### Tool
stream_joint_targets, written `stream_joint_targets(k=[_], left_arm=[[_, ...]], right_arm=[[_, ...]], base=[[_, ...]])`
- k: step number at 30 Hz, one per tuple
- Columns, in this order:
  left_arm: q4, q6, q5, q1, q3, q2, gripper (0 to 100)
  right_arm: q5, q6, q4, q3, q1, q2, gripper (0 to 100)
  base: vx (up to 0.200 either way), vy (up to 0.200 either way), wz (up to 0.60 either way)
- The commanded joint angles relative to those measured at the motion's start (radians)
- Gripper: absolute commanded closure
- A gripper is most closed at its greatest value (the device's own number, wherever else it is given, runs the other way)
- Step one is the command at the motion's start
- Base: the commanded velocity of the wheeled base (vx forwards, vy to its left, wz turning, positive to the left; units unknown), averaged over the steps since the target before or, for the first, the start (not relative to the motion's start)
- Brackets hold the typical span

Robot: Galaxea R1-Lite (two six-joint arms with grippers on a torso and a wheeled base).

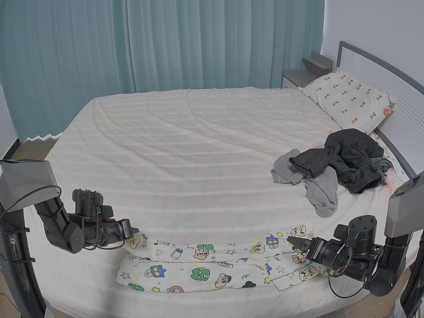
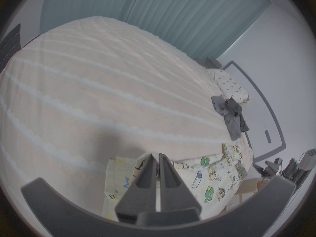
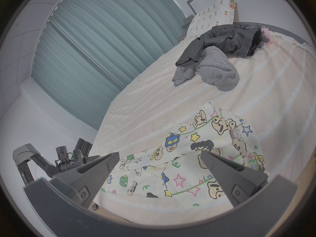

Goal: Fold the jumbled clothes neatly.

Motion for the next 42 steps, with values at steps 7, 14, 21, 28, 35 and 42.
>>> stream_joint_targets(k=[7,14,21,28,35,42], left_arm=[[-0.034,-0.036,0.011,0.001,-0.077,-0.029,100],[-0.214,-0.047,0.009,-0.004,-0.074,0.038,100],[-0.346,-0.094,0.006,-0.005,-0.068,0.052,100],[-0.445,-0.085,0.0,-0.002,0.006,0.081,100],[-0.651,-0.014,-0.006,0.016,0.193,0.144,100],[-0.706,0.058,-0.034,0.036,0.332,0.186,100]], right_arm=[[0.0,0.0,-0.009,0.0,0.0,0.006,0],[0.0,0.002,-0.009,-0.002,0.0,0.007,0],[0.002,0.005,-0.009,0.0,0.0,0.007,0],[0.002,0.005,-0.009,0.0,-0.001,0.007,0],[0.003,0.005,-0.009,0.001,-0.001,0.007,0],[0.005,0.005,-0.009,0.001,-0.001,0.006,0]], base=[[0.0,0.0,0.0],[0.0,0.0,0.0],[0.0,0.0,0.0],[0.0,0.0,0.0],[0.0,0.0,0.0],[0.0,0.0,0.0]])
